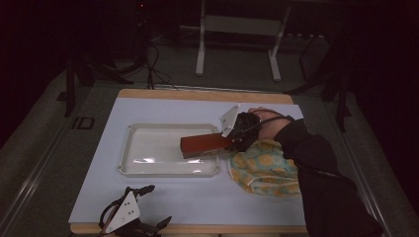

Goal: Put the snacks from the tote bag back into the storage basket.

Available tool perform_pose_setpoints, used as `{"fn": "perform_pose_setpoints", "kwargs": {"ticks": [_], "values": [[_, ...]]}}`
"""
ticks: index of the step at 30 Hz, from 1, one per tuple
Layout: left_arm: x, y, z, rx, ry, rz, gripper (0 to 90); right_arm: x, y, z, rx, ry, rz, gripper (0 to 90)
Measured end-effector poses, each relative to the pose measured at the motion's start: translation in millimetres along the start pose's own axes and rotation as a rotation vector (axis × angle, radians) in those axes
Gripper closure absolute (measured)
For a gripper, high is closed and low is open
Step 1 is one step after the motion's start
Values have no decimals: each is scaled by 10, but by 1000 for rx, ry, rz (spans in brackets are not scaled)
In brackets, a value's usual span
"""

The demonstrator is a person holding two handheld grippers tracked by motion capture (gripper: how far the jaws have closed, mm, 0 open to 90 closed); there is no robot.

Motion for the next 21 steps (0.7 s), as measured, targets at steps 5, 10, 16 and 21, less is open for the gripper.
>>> {"fn": "perform_pose_setpoints", "kwargs": {"ticks": [5, 10, 16, 21], "values": [[-4, 1, -7, -1, -4, -2, 7, -76, 158, -16, 0, 3, -35, 430], [-6, 0, -9, 1, -7, -3, 8, -175, 288, -8, 0, 10, -60, 430], [-7, 0, -16, -2, -11, -2, 8, -323, 464, 21, -11, 24, -100, 430], [-8, -1, -23, -5, -16, -2, 8, -463, 541, 11, -26, 19, -118, 430]]}}
Point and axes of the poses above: each handheld gripper's, and its own axes: x roughly backward along the jaws, y roughly out of its top, z roughly to its left, the point moved 10 cm from there along -x, roughly forward along the jaws, and after that the axes turned 15 degrees about -x, right-handed, at the moved point
